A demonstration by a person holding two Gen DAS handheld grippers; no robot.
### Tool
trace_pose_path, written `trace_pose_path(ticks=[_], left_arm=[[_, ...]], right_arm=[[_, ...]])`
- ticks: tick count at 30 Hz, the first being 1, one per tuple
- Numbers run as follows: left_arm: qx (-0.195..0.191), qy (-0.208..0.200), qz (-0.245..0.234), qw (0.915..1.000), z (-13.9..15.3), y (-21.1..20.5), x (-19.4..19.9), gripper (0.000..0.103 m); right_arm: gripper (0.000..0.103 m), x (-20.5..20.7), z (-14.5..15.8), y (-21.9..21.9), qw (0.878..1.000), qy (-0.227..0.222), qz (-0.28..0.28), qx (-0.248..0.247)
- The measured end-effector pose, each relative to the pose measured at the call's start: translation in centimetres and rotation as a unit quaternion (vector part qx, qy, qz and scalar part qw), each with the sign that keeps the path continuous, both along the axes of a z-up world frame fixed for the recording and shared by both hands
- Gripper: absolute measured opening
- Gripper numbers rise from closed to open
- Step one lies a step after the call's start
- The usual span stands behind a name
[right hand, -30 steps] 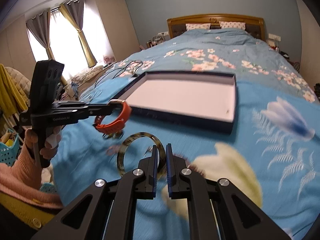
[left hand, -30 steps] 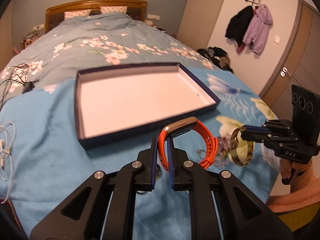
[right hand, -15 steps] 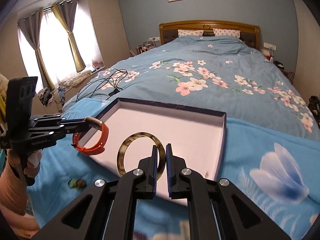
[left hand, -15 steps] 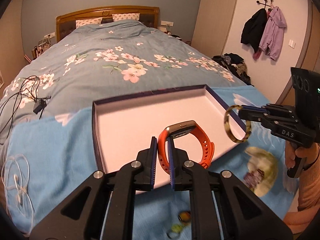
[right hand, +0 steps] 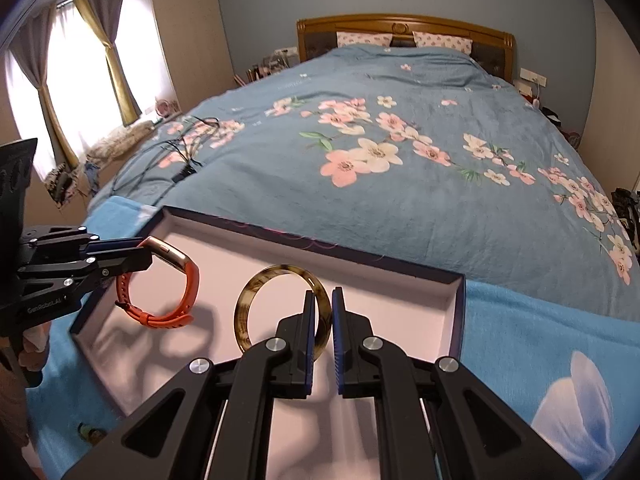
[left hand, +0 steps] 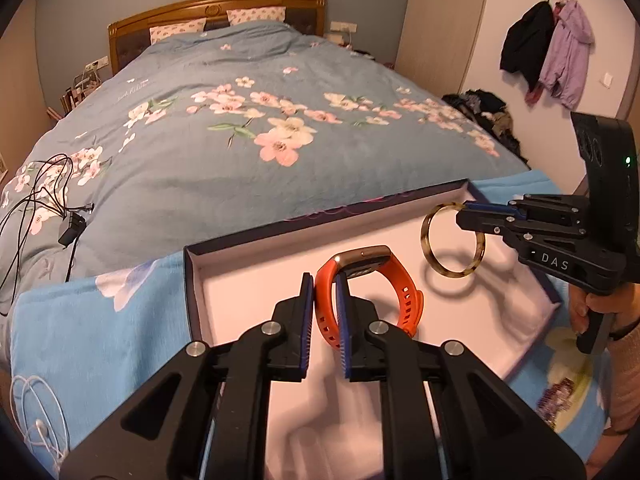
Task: Organize jewelry
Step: 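Carry the orange watch band with the left tool while the right tool carries the bangle into the box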
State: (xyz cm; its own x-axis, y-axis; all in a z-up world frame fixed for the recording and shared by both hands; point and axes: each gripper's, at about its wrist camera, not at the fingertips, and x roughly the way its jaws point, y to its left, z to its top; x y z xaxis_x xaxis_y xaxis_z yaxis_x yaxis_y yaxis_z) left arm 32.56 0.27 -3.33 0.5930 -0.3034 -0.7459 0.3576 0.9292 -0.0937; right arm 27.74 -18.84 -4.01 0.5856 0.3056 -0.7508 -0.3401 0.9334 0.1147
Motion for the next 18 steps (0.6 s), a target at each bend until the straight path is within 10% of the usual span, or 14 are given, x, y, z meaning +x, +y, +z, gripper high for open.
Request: trace_pose_path(ticks=[18], left_arm=[[0.027,0.063,0.038,0.9969,-3.2,-1.0,6.4,0.007]], right_arm=[[0.011,4.1,-1.8,0.2,0.998,0.06,-0.033,-0.008]])
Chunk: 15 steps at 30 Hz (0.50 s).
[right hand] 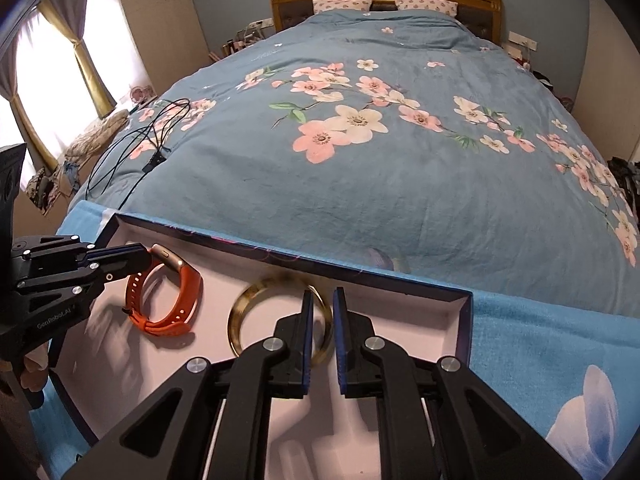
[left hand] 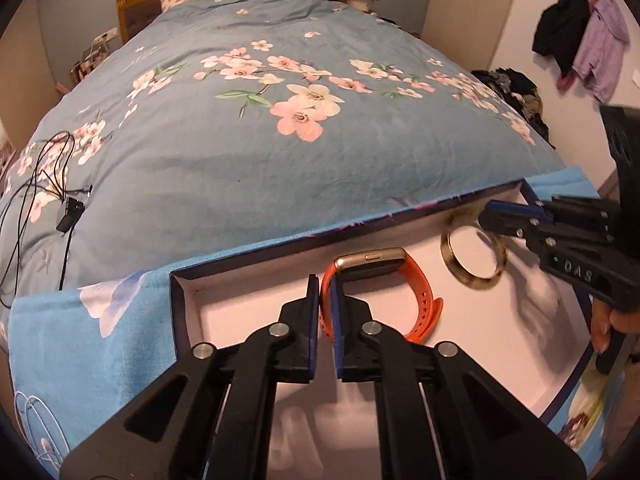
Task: Organize jewelry
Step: 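Carry the orange watch band with the left tool while the right tool carries the bangle into the box, then open both tools to release the band and bangle, then withdraw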
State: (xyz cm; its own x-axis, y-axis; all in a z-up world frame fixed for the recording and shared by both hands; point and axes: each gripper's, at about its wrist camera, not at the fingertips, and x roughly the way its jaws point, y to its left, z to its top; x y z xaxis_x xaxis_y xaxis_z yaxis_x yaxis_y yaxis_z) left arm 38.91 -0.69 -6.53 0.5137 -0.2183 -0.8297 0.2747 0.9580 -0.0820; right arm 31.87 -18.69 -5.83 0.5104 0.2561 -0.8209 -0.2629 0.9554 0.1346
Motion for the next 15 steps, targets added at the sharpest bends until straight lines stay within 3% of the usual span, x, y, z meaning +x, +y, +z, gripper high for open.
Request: trace_pose_path(ticks=[5,6,8,9,15], left_arm=[[-0.013,-0.003,0.022,0.9997,0.2,0.4,-0.1,0.016],[-0.013,-0.013,0.032,0.9993,0.4,0.7,-0.4,0.016],[-0.023,-0.036,0.042,0.9982,1.5,1.3,-1.5,0.034],[-0.027,-0.048,0.047,0.9974,2.1,1.6,-2.2,0.038],[-0.029,-0.137,0.039,0.9894,5.8,2.6,-9.2,0.056]], right_arm=[[0.023,-1.3,1.0,-0.7,1.0,-0.02,-0.009,0.014],[0.029,-2.1,1.5,-0.8,0.999,-0.029,-0.005,0.017],[0.037,-4.4,2.7,-1.0,0.998,-0.053,0.011,0.028],[0.041,-5.3,3.2,-1.1,0.997,-0.064,0.018,0.03],[0.047,-13.7,5.7,-2.0,0.99,-0.119,0.074,0.03]])
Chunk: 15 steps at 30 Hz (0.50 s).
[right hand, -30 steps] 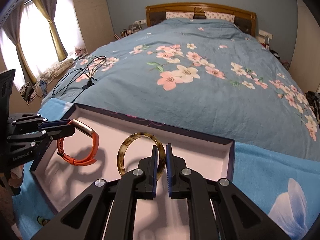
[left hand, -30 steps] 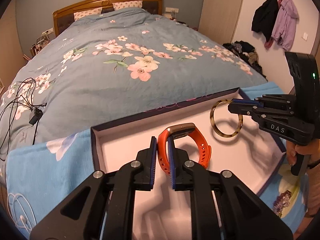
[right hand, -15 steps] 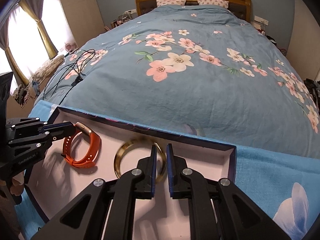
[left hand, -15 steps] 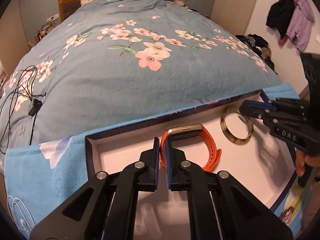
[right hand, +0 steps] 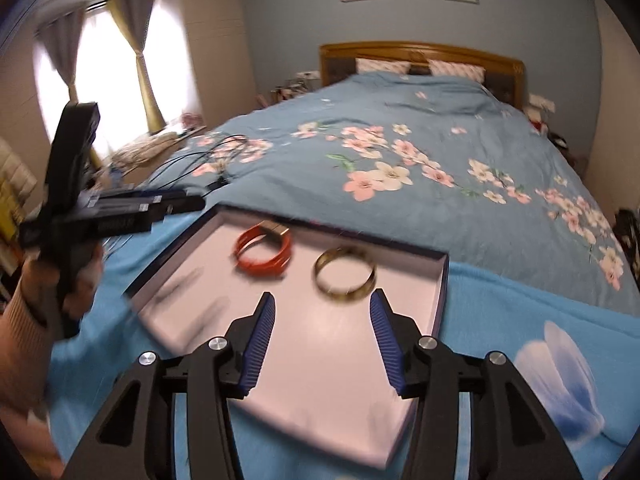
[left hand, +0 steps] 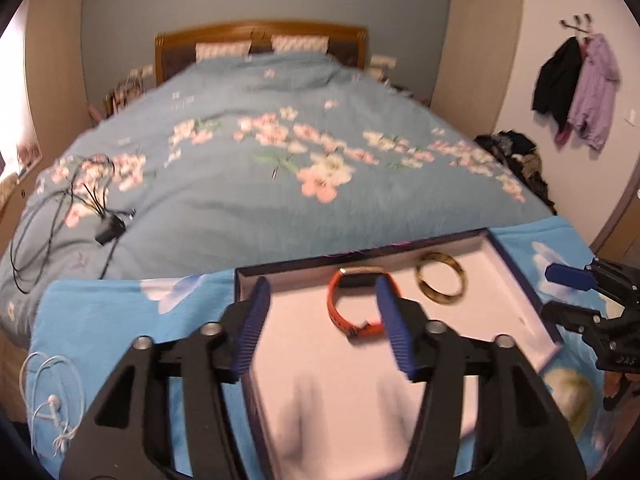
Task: Organize jewelry
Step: 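Open both tools to release the band and bangle, then withdraw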
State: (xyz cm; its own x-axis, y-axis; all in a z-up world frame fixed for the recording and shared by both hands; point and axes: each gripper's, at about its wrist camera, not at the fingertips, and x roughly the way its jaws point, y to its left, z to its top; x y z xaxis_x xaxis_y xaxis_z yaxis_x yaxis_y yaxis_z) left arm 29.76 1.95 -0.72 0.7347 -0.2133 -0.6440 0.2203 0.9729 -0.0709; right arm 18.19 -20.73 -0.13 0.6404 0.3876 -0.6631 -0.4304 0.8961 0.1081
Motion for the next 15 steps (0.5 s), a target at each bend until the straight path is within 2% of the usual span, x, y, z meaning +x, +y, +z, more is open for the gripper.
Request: trace_pose_path(ticks=[2,6,11,15], left_arm=[[0.008,-0.024,-0.007,0.9997,0.7,0.1,-2.9,0.057],[0.017,-0.041,-0.023,0.9987,0.7,0.2,-8.2,0.058],[0.026,-0.043,-0.043,0.9978,-0.6,-0.1,-13.7,0.058],[0.025,-0.038,-0.061,0.9971,-1.9,-1.0,-16.6,0.058]], right_arm=[[0.047,-2.5,-0.1,-0.3,1.0,0.002,0.015,0.004],[0.047,-6.7,-1.4,-0.6,0.999,0.017,0.033,0.001],[0.046,-10.1,-3.8,-0.7,0.998,0.049,0.036,0.003],[0.045,-11.3,-4.5,-0.5,0.998,0.049,0.032,0.003]])
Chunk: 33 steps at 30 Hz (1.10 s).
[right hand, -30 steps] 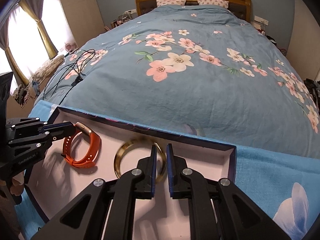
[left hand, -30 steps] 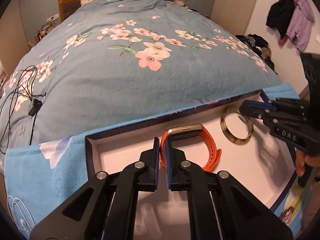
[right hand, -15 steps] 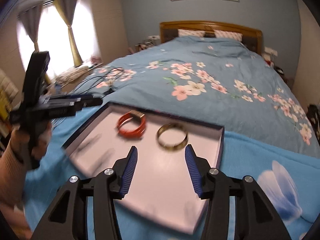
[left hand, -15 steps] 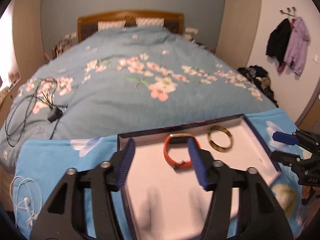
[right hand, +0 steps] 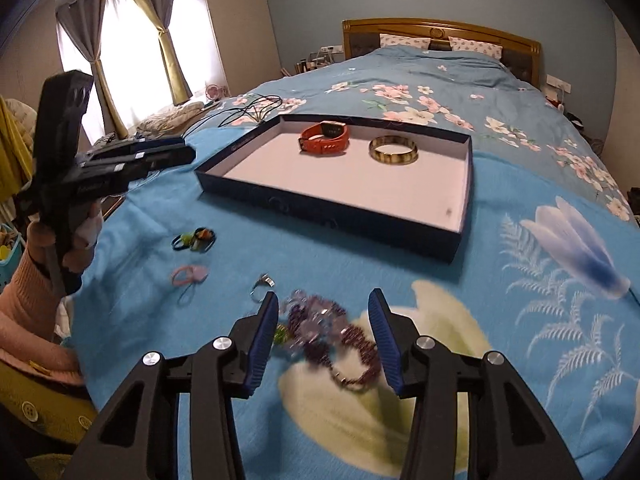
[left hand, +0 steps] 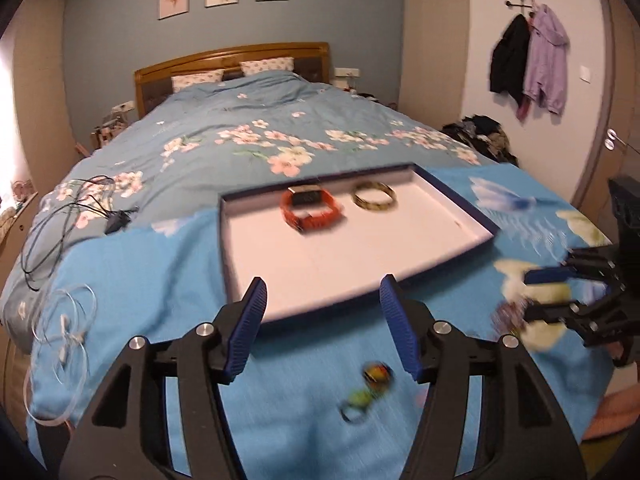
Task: Organize jewelry
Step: 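Open both tools to release the band and bangle, then withdraw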
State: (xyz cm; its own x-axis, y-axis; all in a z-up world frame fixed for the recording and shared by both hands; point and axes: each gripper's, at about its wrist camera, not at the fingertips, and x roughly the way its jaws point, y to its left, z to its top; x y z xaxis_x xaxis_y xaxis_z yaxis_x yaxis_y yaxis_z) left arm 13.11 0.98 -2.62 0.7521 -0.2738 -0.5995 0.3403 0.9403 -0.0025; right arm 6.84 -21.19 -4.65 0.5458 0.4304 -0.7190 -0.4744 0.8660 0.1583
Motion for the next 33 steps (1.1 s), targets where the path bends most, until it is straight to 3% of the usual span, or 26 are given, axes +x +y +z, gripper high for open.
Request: trace_pose_path(ticks=[7,9,13,26,33], left_arm=[[-0.015,0.008,-0.037,0.9992,-1.3,-1.2,-3.6,0.06],[-0.012,0.012,-0.039,0.9991,-1.7,-1.6,-4.0,0.06],[-0.012,0.026,-0.049,0.9984,-2.4,-2.0,-4.6,0.06],[-0.002,0.05,-0.095,0.9943,-4.1,-3.8,-5.4,0.055],[-0.003,0.064,-0.097,0.9933,-4.6,-3.8,-5.0,0.053]], right_arm=[[0.032,0.1,-1.0,0.1,1.0,0.02,-0.012,0.012],[0.016,0.3,-1.3,0.0,0.999,0.028,-0.019,0.017],[0.009,0.0,-1.3,-0.3,0.999,0.026,-0.025,0.026],[0.008,-1.8,2.1,0.4,0.998,-0.013,0.004,0.069],[0.008,-2.1,3.3,0.8,0.996,-0.024,0.013,0.088]])
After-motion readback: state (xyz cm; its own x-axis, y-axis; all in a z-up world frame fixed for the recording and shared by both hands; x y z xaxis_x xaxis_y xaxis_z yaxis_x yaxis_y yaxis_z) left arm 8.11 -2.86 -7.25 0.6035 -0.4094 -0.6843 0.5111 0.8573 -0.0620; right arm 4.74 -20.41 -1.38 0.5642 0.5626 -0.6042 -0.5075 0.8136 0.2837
